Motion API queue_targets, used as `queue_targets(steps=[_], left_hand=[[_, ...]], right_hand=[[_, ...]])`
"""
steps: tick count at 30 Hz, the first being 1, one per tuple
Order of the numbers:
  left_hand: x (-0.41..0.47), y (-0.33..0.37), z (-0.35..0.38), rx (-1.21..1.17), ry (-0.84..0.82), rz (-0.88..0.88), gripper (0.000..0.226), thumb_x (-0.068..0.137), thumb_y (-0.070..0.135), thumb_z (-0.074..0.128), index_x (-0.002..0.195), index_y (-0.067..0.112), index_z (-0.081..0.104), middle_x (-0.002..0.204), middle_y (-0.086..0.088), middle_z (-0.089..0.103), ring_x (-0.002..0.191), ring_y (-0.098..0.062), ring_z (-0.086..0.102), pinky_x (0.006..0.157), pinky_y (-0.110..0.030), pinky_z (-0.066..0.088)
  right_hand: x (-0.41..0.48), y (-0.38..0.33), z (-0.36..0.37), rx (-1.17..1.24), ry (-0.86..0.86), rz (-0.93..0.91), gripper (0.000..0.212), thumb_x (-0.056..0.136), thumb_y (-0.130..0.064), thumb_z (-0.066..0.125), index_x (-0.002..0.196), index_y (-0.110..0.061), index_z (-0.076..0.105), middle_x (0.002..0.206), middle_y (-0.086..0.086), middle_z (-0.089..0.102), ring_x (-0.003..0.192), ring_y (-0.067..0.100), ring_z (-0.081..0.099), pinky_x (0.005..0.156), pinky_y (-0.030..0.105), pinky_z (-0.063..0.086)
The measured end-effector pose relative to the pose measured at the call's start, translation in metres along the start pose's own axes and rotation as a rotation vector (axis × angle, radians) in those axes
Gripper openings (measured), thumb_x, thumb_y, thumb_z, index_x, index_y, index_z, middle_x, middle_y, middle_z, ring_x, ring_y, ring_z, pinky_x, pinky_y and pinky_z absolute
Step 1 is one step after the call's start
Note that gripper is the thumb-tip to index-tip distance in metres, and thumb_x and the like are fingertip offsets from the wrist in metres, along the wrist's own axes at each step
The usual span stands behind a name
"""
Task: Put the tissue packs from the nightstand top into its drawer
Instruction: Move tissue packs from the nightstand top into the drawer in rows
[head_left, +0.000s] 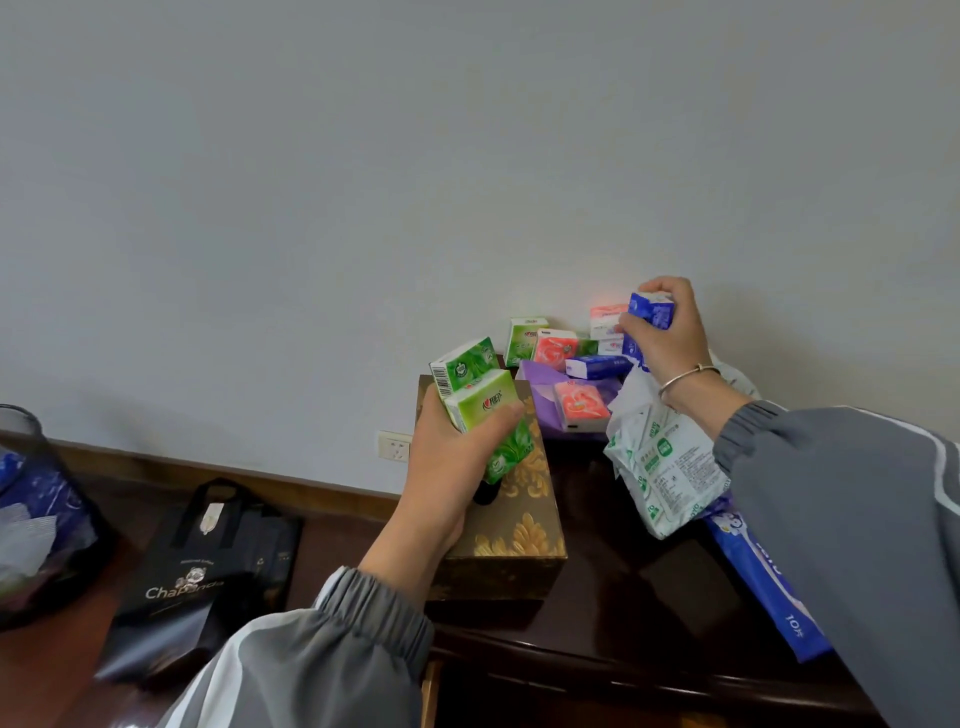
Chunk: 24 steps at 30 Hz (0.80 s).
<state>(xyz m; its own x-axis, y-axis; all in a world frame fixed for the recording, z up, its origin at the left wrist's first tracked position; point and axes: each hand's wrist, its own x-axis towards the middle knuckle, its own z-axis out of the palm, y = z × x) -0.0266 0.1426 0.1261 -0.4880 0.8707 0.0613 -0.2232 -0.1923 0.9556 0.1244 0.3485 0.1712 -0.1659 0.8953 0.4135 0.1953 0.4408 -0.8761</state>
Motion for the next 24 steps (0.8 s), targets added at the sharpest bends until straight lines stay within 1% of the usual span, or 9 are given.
queue_targets(steps=[2, 3, 4, 6, 8, 12, 16, 20, 24], left_hand=[[0.0, 0.0, 0.0, -0.002, -0.001, -0.001, 0.063, 0.06, 0.041, 0.08, 0.115, 0.019, 0.057, 0.102, -0.003, 0.071, 0.095, -0.02, 0.07, 0.073, -0.031, 0.056], [0.0, 0.0, 0.0, -0.003, -0.002, -0.001, 0.063, 0.06, 0.041, 0.08, 0.115, 0.019, 0.057, 0.102, -0.003, 0.072, 0.094, -0.019, 0.071, 0.073, -0.03, 0.056], [0.0, 0.0, 0.0, -0.005, -0.004, -0.001, 0.063, 0.059, 0.041, 0.08, 0.114, 0.019, 0.058, 0.1, -0.002, 0.072, 0.093, -0.019, 0.071, 0.072, -0.029, 0.056], [-0.001, 0.0, 0.001, -0.008, -0.005, 0.001, 0.061, 0.059, 0.041, 0.08, 0.112, 0.02, 0.058, 0.098, -0.001, 0.073, 0.091, -0.017, 0.071, 0.07, -0.027, 0.055], [-0.001, 0.001, 0.001, -0.007, -0.004, 0.003, 0.06, 0.059, 0.041, 0.08, 0.112, 0.021, 0.058, 0.098, 0.0, 0.073, 0.091, -0.017, 0.071, 0.07, -0.027, 0.055], [-0.001, 0.001, 0.001, 0.005, -0.013, 0.003, 0.059, 0.06, 0.04, 0.079, 0.113, 0.023, 0.058, 0.102, -0.001, 0.073, 0.094, -0.018, 0.071, 0.074, -0.031, 0.058], [-0.002, 0.001, 0.0, 0.018, -0.008, 0.002, 0.058, 0.06, 0.039, 0.08, 0.113, 0.024, 0.058, 0.101, 0.001, 0.073, 0.093, -0.016, 0.071, 0.072, -0.028, 0.057], [-0.002, 0.001, 0.001, 0.034, -0.005, -0.006, 0.057, 0.063, 0.037, 0.079, 0.114, 0.023, 0.057, 0.102, 0.001, 0.072, 0.093, -0.016, 0.071, 0.074, -0.031, 0.057], [-0.002, 0.002, 0.001, 0.044, 0.002, -0.008, 0.063, 0.058, 0.042, 0.079, 0.114, 0.023, 0.057, 0.104, -0.001, 0.072, 0.095, -0.017, 0.071, 0.081, -0.038, 0.058]], right_hand=[[0.007, -0.004, 0.0, -0.336, -0.094, -0.304, 0.033, 0.078, -0.001, 0.064, 0.104, -0.016, 0.051, 0.1, -0.006, 0.057, 0.077, 0.004, 0.053, 0.067, 0.011, 0.043], [0.011, -0.005, 0.001, -0.556, -0.2, -0.417, 0.035, 0.078, -0.002, 0.064, 0.107, -0.015, 0.052, 0.105, -0.001, 0.056, 0.083, 0.008, 0.052, 0.069, 0.017, 0.042], [0.014, -0.004, 0.003, -0.776, -0.326, -0.46, 0.036, 0.078, -0.006, 0.065, 0.109, -0.017, 0.052, 0.107, 0.002, 0.055, 0.086, 0.015, 0.053, 0.069, 0.024, 0.042], [0.016, -0.001, 0.008, -1.148, -0.534, -0.44, 0.034, 0.08, -0.015, 0.065, 0.111, -0.02, 0.052, 0.11, 0.005, 0.053, 0.096, 0.025, 0.054, 0.072, 0.033, 0.048], [0.013, 0.006, 0.014, -1.365, -0.626, -0.442, 0.035, 0.083, -0.019, 0.063, 0.116, -0.021, 0.051, 0.112, 0.005, 0.052, 0.104, 0.026, 0.051, 0.074, 0.035, 0.048], [0.013, 0.014, 0.02, -1.581, -0.637, -0.482, 0.041, 0.085, -0.022, 0.062, 0.123, -0.021, 0.048, 0.12, 0.007, 0.049, 0.109, 0.027, 0.049, 0.069, 0.033, 0.038], [0.013, 0.016, 0.027, -1.757, -0.641, -0.574, 0.034, 0.09, -0.016, 0.052, 0.124, -0.019, 0.05, 0.125, 0.009, 0.049, 0.113, 0.028, 0.051, 0.088, 0.04, 0.043], [0.012, 0.018, 0.027, -1.785, -0.649, -0.625, 0.029, 0.091, -0.016, 0.048, 0.119, -0.02, 0.053, 0.123, 0.007, 0.051, 0.111, 0.027, 0.052, 0.088, 0.041, 0.042], [0.015, 0.023, 0.023, -1.722, -0.637, -0.635, 0.031, 0.093, -0.033, 0.048, 0.121, -0.021, 0.051, 0.122, 0.006, 0.053, 0.108, 0.027, 0.055, 0.087, 0.041, 0.043]])
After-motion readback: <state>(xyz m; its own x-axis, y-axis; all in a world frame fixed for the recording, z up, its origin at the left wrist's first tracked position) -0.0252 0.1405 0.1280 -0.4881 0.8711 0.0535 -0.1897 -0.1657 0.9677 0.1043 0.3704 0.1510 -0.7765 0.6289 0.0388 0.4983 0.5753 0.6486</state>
